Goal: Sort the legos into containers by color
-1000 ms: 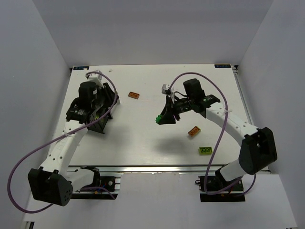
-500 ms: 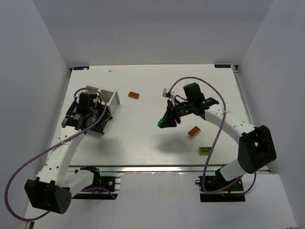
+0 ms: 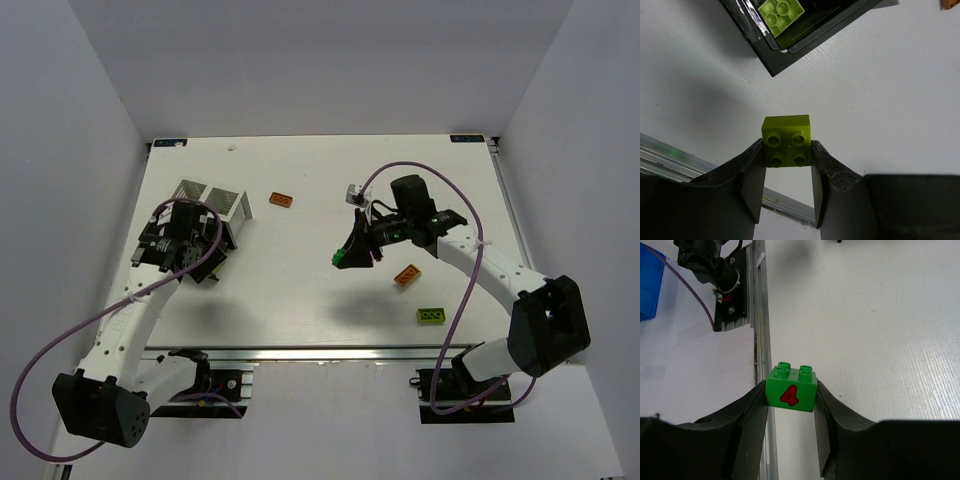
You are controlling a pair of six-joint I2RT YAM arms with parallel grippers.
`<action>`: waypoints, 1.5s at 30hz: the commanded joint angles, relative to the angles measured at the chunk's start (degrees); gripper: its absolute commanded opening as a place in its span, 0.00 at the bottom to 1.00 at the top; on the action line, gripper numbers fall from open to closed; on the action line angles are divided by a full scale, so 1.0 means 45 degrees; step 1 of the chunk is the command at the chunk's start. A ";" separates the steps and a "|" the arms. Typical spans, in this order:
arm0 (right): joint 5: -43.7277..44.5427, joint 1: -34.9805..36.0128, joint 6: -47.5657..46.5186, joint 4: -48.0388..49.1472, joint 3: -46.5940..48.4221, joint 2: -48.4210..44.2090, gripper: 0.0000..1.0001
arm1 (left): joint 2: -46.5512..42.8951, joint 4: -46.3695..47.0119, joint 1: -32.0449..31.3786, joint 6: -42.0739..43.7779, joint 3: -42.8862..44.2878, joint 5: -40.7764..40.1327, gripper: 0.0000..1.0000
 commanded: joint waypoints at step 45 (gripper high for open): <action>-0.0243 -0.0030 0.0374 0.0437 0.0015 0.0396 0.00 | 0.0512 0.0664 -0.0256 0.0341 -0.0140 0.1434 0.00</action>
